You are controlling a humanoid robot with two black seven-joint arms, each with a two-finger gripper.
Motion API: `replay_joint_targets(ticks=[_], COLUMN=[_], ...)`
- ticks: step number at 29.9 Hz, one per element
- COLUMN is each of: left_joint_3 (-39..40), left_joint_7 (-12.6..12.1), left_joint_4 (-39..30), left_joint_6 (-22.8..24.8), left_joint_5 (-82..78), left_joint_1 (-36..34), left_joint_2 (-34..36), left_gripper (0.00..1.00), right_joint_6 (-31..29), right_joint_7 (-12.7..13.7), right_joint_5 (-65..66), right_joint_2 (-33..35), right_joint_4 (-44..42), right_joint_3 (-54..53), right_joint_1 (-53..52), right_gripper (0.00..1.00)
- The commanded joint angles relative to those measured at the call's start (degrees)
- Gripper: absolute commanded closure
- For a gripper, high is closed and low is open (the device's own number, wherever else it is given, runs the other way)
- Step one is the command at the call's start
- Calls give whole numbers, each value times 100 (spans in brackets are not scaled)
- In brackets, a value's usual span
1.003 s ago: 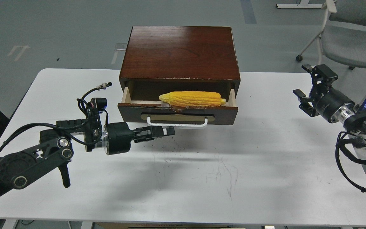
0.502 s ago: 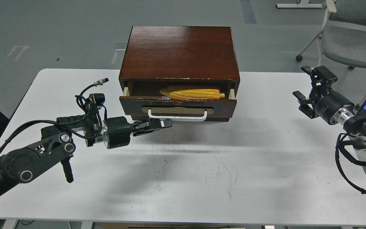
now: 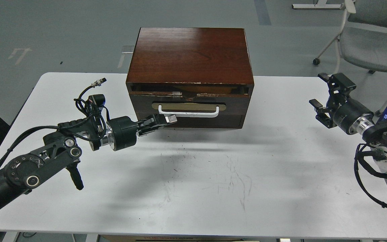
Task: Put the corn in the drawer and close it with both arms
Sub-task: 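Push the drawer front with the left gripper toward the box, then pull the left gripper back from the closed drawer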
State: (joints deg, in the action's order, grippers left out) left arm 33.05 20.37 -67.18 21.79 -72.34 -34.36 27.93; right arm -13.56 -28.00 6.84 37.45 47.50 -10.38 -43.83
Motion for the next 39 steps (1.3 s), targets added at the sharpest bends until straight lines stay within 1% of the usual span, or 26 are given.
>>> replay_joint_targets(ticks=[1,11,16,21,24,26,28,30,31,32,33,34,35,36,39], left_joint_3=[9,44,150,141,132,114,132,123,132,167,193,280,334,395,702], left_joint_7=[-7,-7,-174,-174,-157,-87,-43,36,159,316,414,563,608,643,670], left_joint_4=[187,398,539,548,460,251,-57,-251,-409,-567,-629,-717,-735,-753,-727], left_joint_6=[-34,-166,-192,-166,-35,359,621,621,621,621,621,621,621,621,621], left_joint_5=[1,18,378,405,440,484,606,747,930,1211,1405,1877,2134,2406,3696], left_joint_1=[-9,-26,-132,-141,-141,-106,-53,-27,-9,-9,-9,-9,-9,-9,-9], left_joint_2=[-103,-139,-297,-288,-201,97,352,555,773,967,1056,1213,1284,1363,1723], left_gripper=[100,100,100,100,100,100,100,100,100,90,75,36,12,0,0], right_joint_6=[3,12,12,12,12,3,3,3,3,3,3,12,12,12,20], right_joint_7=[0,0,0,0,0,0,0,0,0,0,0,0,0,0,0], right_joint_5=[2,-7,2,2,-7,-7,-7,-7,-7,-7,-7,-7,-7,-7,-16], right_joint_2=[0,0,8,8,17,43,52,52,52,44,35,17,8,8,-44], right_joint_4=[5,5,5,5,5,5,5,5,5,5,-4,-4,-4,-4,-4], right_joint_3=[0,-8,-8,-8,-17,-17,-17,-26,-35,-96,-131,-218,-280,-359,-780], right_joint_1=[6,50,76,85,76,76,76,76,76,76,76,76,76,76,94], right_gripper=[1,1,1,1,1,1,1,1,1,1,1,1,1,1,1])
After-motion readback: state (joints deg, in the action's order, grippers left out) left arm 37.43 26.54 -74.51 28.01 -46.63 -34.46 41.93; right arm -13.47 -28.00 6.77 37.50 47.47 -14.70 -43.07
